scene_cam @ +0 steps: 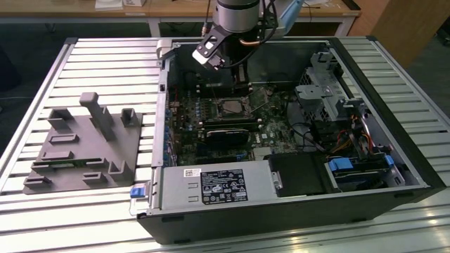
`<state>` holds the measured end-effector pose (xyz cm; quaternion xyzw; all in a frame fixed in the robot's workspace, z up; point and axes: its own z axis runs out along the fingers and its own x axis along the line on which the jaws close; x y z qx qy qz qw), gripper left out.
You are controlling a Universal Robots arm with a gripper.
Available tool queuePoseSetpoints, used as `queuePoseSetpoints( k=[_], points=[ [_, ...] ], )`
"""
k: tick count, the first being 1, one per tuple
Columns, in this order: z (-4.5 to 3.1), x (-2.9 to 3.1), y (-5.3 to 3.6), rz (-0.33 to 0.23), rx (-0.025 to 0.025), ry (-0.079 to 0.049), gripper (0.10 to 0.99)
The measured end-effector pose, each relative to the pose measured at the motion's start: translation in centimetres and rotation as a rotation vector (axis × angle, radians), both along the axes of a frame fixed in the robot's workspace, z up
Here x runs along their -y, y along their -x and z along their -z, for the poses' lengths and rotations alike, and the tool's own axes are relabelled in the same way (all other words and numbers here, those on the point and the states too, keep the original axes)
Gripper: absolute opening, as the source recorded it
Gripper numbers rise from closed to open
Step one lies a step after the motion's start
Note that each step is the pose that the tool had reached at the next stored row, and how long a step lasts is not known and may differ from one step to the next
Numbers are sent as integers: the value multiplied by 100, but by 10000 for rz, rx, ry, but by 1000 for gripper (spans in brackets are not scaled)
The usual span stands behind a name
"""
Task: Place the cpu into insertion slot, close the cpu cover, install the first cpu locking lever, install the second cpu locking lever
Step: 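Close the cpu cover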
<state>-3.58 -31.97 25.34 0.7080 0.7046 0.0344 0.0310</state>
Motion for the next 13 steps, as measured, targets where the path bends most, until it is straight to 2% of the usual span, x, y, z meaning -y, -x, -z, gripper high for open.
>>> queuePoseSetpoints(
  k=[9,13],
  points=[
    [0,0,-72,0,-1,0,106],
    [0,0,-142,0,-5,0,106]
  ],
)
